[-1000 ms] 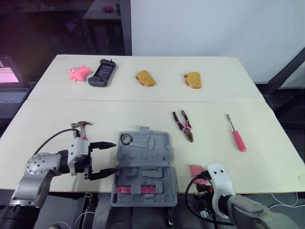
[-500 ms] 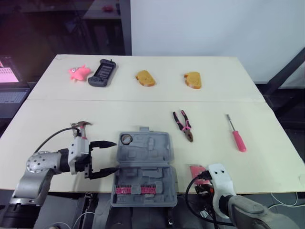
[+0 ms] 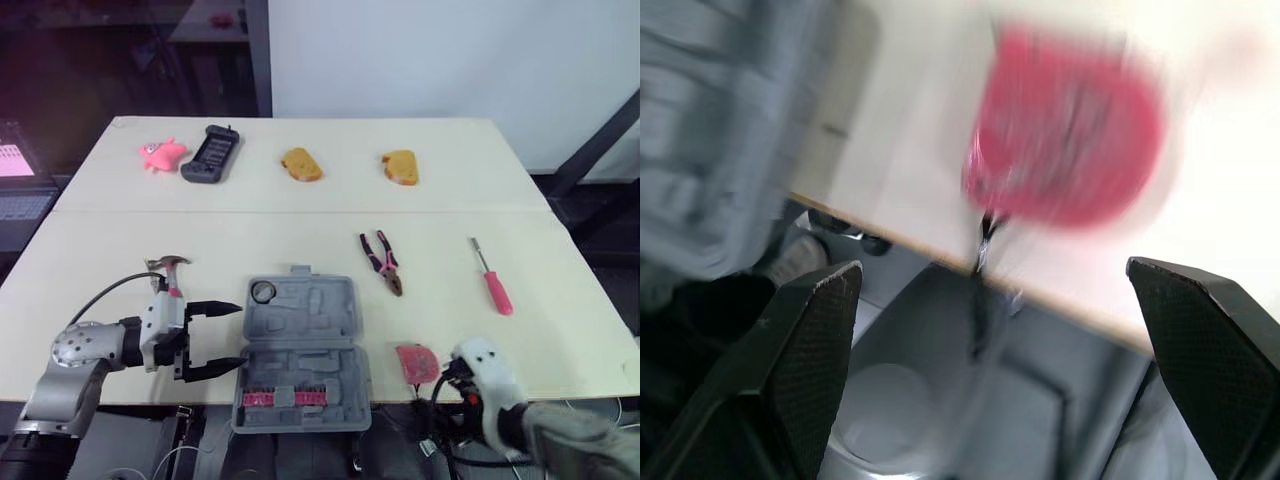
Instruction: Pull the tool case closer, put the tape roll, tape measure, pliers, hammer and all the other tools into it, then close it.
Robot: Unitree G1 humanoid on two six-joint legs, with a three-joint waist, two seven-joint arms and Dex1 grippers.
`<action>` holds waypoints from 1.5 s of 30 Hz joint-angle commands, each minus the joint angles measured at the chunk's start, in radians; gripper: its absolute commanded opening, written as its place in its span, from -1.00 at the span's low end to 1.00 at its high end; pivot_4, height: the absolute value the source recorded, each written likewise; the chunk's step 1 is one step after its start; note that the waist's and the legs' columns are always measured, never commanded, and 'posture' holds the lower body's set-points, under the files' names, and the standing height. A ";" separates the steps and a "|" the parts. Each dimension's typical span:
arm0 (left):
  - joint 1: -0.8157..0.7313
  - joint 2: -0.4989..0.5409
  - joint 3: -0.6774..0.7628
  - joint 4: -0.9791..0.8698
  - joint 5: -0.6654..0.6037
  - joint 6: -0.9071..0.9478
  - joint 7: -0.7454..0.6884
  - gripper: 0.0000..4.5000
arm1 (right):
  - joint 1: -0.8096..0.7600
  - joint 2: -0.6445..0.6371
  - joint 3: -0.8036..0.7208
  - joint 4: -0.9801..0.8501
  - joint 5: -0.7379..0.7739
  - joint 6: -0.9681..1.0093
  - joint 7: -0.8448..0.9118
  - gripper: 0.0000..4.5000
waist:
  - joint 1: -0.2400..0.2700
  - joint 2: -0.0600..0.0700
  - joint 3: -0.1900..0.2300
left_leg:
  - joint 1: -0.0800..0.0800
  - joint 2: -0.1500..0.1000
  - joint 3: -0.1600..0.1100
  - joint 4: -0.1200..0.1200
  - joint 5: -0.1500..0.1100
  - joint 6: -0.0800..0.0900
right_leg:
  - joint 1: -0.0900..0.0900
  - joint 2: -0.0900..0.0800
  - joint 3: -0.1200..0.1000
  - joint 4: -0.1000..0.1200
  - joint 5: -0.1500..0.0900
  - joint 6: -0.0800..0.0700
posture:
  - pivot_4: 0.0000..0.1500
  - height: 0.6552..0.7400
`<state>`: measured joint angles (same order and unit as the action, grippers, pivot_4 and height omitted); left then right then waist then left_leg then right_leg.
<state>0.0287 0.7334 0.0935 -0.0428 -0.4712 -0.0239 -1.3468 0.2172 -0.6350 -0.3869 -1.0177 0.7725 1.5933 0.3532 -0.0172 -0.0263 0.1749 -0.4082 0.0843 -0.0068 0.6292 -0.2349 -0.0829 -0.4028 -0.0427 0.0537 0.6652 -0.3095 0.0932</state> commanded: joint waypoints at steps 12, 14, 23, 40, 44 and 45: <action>0.015 0.012 0.035 -0.073 -0.020 0.018 0.024 1.00 | -0.248 -0.532 0.554 0.675 -0.658 -1.515 0.859 0.99 | -0.004 0.000 0.004 | 0.000 -0.001 0.003 0.003 -0.001 0.001 | 0.001 -0.002 0.001 -0.002 0.000 0.003 | 1.00 1.00; 0.030 0.014 0.042 -0.087 -0.022 0.019 0.030 1.00 | -0.305 -0.495 0.601 0.741 -0.705 -1.562 0.868 0.99 | -0.004 0.000 0.004 | 0.000 -0.001 0.002 0.002 -0.001 0.001 | 0.001 -0.001 0.001 -0.001 0.000 0.003 | 1.00 1.00; 0.062 0.021 0.067 -0.118 -0.026 0.031 0.057 1.00 | -0.367 -0.411 0.688 0.874 -0.790 -1.609 0.898 0.99 | 0.005 0.001 0.005 | 0.000 -0.001 0.002 0.002 -0.001 0.001 | 0.001 -0.001 0.001 -0.001 0.001 0.005 | 1.00 1.00; 0.069 0.026 0.067 -0.132 -0.025 0.041 0.077 1.00 | -0.390 -0.327 0.709 0.975 -0.854 -1.613 0.891 0.99 | 0.003 0.001 0.005 | 0.001 -0.001 0.002 0.002 -0.001 0.001 | 0.002 -0.001 0.001 0.000 0.002 0.005 | 1.00 1.00; 0.067 0.028 0.067 -0.132 -0.026 0.043 0.081 1.00 | -0.391 -0.321 0.707 0.978 -0.855 -1.615 0.887 0.29 | 0.004 0.001 0.005 | 0.001 -0.001 0.002 0.002 -0.001 0.001 | 0.002 -0.001 0.001 0.000 0.002 0.005 | 1.00 1.00; 0.068 0.028 0.067 -0.132 -0.026 0.043 0.081 1.00 | -0.391 -0.320 0.707 0.978 -0.855 -1.615 0.887 0.29 | 0.004 0.001 0.005 | 0.001 -0.001 0.002 0.002 -0.001 0.001 | 0.002 -0.001 0.001 0.000 0.002 0.005 | 1.00 1.00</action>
<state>0.0968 0.7474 0.1380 -0.1436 -0.4827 0.0182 -1.2656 -0.1727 -0.9611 0.3250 -0.0349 -0.0767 -0.0202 1.2411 -0.0137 -0.0249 0.1794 -0.4070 0.0835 -0.0049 0.6317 -0.2354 -0.0819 -0.4002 -0.0432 0.0544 0.6649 -0.3078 0.0985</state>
